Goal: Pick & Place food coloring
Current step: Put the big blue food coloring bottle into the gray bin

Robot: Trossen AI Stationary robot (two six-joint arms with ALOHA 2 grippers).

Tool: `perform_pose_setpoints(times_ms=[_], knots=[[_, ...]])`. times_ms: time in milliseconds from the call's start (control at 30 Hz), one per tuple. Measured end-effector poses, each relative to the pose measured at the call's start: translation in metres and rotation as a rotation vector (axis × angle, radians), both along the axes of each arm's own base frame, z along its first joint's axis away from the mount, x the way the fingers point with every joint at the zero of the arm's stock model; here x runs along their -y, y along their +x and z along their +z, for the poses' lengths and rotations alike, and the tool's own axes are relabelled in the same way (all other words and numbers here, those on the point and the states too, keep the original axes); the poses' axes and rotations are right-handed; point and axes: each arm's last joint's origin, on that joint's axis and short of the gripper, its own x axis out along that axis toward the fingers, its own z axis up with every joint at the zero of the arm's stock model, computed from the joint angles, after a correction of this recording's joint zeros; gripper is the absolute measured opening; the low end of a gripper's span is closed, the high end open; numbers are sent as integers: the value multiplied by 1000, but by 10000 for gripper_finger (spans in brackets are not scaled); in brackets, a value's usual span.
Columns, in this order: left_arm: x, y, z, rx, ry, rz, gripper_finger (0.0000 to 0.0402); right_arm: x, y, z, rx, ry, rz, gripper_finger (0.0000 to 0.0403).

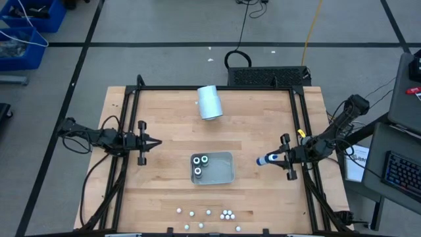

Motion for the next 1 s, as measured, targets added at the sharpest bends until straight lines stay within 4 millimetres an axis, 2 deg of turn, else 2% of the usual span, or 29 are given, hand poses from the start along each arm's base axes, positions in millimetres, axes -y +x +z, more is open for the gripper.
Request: perform_pose_setpoints(times_ms=[267,433,533,767,1000], knots=[[0,0,0,2,-1,0,24,3,5,3,22,54,-38,110],[0,0,2,23,-11,0,24,-2,12,6,67,63,57,112],[0,0,2,24,-11,0,24,-7,19,-1,20,20,84,117],[0,0,2,25,-17,-1,24,-27,57,19,-13,-9,50,110],[0,0,2,24,-19,-1,24,-50,112,30,-77,-61,-9,114]])
